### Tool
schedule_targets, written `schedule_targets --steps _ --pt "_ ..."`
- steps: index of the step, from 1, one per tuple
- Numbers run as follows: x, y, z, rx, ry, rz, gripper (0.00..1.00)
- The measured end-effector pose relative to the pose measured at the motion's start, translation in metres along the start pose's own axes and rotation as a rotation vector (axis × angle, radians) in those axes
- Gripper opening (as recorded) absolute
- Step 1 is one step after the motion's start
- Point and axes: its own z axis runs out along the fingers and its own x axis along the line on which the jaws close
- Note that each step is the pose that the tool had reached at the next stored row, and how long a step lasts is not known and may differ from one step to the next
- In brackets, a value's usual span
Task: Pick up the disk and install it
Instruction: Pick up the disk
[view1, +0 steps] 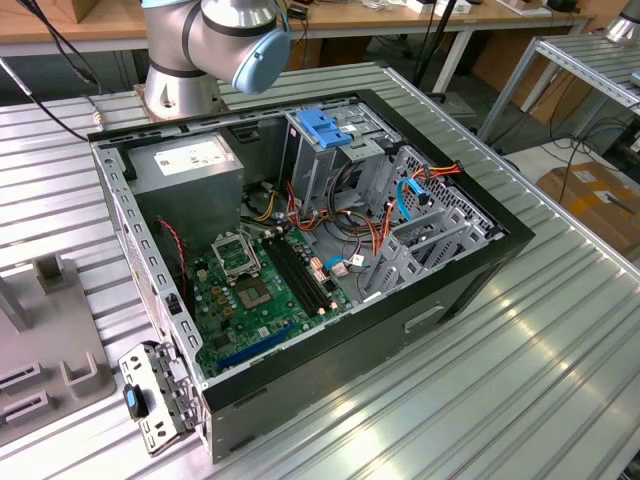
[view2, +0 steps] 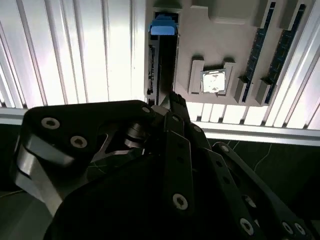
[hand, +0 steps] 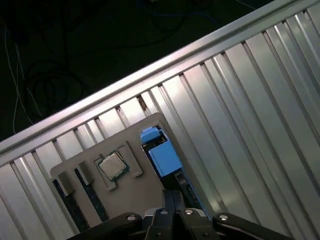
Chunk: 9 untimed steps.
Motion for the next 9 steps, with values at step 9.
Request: schedule_targets --steps 9 --pt "0.0000 0.0000 0.0000 0.0002 -0.0003 -0.045 0.11"
